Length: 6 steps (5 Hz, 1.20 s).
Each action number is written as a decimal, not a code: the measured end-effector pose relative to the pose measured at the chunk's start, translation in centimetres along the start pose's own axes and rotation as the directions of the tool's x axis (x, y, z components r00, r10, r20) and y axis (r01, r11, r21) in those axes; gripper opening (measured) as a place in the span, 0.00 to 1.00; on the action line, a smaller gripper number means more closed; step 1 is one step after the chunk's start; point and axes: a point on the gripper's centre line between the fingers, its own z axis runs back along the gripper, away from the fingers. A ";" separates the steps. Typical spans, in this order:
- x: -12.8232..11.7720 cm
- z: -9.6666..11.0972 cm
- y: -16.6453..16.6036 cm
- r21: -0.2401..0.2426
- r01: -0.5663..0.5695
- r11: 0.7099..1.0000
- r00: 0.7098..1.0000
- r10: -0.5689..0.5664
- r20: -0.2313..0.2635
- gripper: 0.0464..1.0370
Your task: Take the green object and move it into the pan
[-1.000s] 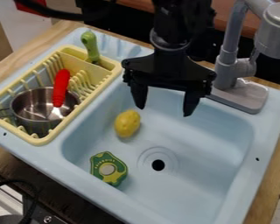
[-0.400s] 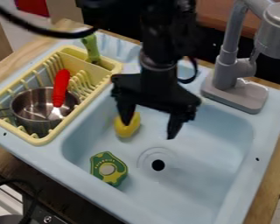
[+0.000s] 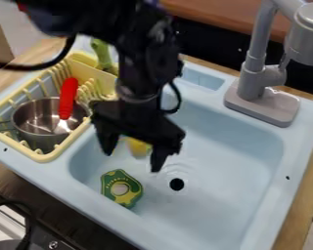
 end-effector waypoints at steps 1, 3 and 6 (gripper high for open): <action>-1.1 -1.2 0.3 0.014 -0.012 1.000 1.000 0.012 -0.002 0.96; -2.9 -3.3 -1.0 -0.044 0.034 0.998 0.999 -0.035 -0.021 0.96; -1.4 -4.9 -1.2 -0.047 -0.022 0.999 1.000 0.022 0.013 0.68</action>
